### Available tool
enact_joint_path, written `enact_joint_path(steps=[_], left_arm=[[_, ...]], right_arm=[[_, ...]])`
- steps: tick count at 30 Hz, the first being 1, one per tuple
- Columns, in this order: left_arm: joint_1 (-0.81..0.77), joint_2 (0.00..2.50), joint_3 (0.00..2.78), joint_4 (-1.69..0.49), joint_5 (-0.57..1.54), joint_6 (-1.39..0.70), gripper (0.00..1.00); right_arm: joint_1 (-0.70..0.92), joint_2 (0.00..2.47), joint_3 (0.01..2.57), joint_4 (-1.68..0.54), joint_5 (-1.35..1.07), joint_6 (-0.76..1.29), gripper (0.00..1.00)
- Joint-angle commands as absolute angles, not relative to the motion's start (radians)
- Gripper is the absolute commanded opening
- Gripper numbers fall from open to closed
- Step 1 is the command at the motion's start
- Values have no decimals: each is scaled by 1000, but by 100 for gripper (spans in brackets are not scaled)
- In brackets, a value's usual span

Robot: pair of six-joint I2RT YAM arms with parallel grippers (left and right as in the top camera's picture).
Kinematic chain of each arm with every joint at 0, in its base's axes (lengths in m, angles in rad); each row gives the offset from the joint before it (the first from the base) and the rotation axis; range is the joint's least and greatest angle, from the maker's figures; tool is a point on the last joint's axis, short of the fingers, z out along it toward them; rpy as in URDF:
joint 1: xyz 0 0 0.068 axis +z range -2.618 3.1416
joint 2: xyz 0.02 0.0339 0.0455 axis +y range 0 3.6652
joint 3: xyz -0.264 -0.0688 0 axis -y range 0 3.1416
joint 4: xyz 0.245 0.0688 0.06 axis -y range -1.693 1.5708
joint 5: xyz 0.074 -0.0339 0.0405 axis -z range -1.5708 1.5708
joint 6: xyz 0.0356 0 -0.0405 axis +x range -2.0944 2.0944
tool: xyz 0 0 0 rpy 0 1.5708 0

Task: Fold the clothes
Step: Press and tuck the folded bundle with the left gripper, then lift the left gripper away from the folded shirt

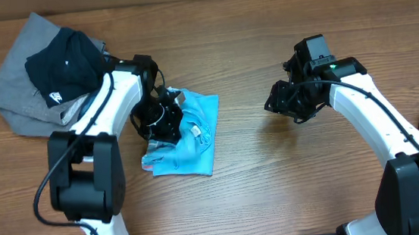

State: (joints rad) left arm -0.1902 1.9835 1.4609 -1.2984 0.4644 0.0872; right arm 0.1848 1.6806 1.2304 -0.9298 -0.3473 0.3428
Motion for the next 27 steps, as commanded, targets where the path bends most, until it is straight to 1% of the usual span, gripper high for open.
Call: enact_joint_path(steps=[1,7,11,14,16,18,19,21,25,27], left_arm=[[-195,1906,1456,-1335,450,128,4],[-243,1907,1422,-1361,401,113,4],[-247,1898,1443,-1354,261,2,4],[-212,1871,1488,-1354,146,-75,4],[-171,1847,1517,-1321,83,-120,12],[-119,1830,1522,-1246,71,-127,23],[-94,1831,1522,-1211,78,-127,24],[-61,1844,1510,-1154,96,-126,23],[-38,1897,1481,-1025,180,-96,11],[-42,1938,1478,-955,257,-83,9]], right_arm=[[184,1659,1246,-912,-340,339,47],[184,1659,1246,-902,-340,339,47],[186,1659,1246,-891,-341,296,48],[186,1659,1246,-888,-344,282,48],[186,1659,1246,-883,-344,283,48],[186,1659,1246,-876,-345,284,48],[186,1659,1246,-875,-345,284,48],[186,1659,1246,-875,-345,284,48],[186,1659,1246,-875,-345,284,48],[186,1659,1246,-875,-345,284,48]])
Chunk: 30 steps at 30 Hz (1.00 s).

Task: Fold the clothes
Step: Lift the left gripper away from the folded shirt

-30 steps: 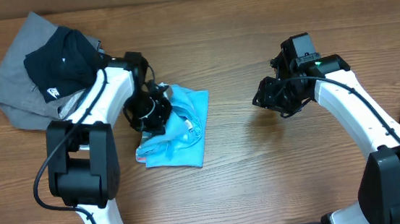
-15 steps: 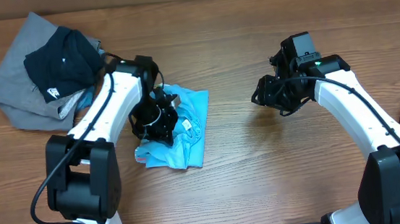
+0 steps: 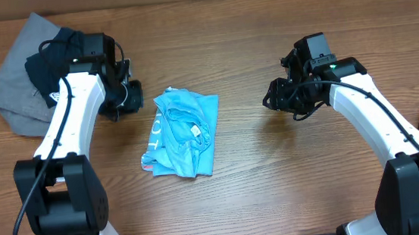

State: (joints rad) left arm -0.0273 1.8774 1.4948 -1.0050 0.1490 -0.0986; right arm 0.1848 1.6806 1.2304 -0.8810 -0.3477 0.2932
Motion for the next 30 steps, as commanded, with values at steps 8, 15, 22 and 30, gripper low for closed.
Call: enact_joint_path(steps=[8,15,22,30], left_arm=[[-139,2047,1478,-801,476,-74,4],[-270,2046,1503,-747,614,-75,4],[-305,2046,1597,-810,626,-76,15],[-227,2046,1868,-1078,478,-67,21]], right_arm=[[186,1659,1246,-875,-344,284,48],[186,1659,1246,-873,-344,284,48],[186,1659,1246,-865,-345,283,49],[263,1660,1246,-730,-527,153,56]])
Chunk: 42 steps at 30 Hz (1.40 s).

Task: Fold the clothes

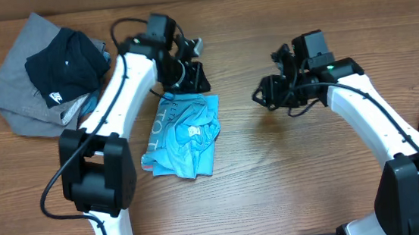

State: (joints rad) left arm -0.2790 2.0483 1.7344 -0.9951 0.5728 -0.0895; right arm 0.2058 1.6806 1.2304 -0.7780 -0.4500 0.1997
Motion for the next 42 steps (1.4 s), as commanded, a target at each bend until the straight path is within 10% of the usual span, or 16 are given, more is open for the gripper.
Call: enact_joint_path(steps=[1,23,31,38,42], left_arm=[[-212,2046,1901,-1117,450,-66,23],[-79,2046,2029,-1599,241,81,31],[-101,2046,1871,-1544,251,71,31],[-212,2046,1613,-1321,329,52,32],[-261,2046,1519,-1248,273,-15,32]], right_arm=[[285,1662,1246,-708,-523,161,58],[568,1968,1246,-366,-318,284,67],[522,1948,1246,-419,-244,280,17],[421,1889,1246,-440,-256,281,23],[389,1887,1246,-472,-256,281,55]])
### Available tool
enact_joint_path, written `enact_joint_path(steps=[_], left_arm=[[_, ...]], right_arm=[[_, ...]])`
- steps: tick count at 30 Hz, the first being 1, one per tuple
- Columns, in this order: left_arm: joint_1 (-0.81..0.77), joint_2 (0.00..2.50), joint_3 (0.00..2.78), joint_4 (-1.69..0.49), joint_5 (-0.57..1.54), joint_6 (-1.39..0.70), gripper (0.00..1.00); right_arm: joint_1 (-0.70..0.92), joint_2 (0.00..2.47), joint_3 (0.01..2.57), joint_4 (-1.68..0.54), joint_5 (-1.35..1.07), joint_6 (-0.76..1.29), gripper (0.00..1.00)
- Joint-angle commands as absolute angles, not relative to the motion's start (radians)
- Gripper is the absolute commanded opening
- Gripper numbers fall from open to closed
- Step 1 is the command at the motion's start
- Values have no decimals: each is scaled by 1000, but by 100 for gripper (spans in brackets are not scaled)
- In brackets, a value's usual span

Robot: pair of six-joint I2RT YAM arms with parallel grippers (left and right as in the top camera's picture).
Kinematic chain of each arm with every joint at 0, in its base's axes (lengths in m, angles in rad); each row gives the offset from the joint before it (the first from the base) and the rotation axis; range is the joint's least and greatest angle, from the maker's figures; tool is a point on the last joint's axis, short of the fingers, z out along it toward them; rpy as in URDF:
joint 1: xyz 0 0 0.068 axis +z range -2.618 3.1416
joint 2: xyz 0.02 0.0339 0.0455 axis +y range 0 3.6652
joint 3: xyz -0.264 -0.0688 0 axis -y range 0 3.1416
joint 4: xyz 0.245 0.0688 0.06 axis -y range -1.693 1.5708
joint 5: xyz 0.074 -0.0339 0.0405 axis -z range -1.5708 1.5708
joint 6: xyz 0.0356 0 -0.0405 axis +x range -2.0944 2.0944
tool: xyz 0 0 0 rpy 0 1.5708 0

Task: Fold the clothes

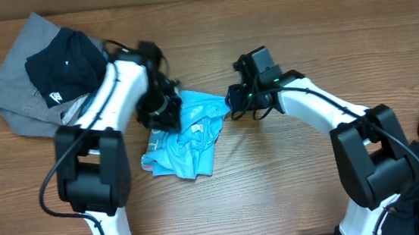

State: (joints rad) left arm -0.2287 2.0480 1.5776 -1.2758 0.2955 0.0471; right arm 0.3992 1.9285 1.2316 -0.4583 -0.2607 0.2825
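Note:
A crumpled light blue shirt (188, 138) lies on the wooden table, left of centre. My left gripper (165, 115) is down on the shirt's upper left part; its fingers are hidden under the wrist, so its state does not show. My right gripper (229, 106) reaches in from the right to the shirt's upper right corner, where the cloth is drawn up toward it; the fingers themselves are too dark to read.
A grey garment (21, 92) with a black shirt (64, 65) on top lies at the far left. Dark clothing sits at the right edge of the table (292, 194).
The left gripper moved from above the shirt's top edge down onto its upper left part. The right gripper came left from mid-table to the shirt's upper right corner, which now looks pulled up.
First the left gripper sat on the blue shirt's left side while the right hovered at mid-table. Then the left was off to the left by the black shirt, then above the blue shirt's top edge. Now both grippers meet the shirt's upper edge.

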Motion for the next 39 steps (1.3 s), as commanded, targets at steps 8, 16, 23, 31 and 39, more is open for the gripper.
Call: enact_joint_path(steps=[8,16,23,31,39], left_arm=[[-260,2046,1518,-1244,258,-43,25],[-216,2039,1671,-1287,303,5,38],[-185,2039,1702,-1301,244,3,50],[-172,2039,1680,-1339,146,0,54],[-157,2039,1547,-1254,187,0,54]], right_arm=[[389,1839,1246,-596,-618,163,56],[527,1848,1232,-694,-614,187,61],[663,1865,1215,-653,-489,266,66],[692,1865,1215,-635,-484,315,56],[692,1865,1215,-590,-524,267,59]])
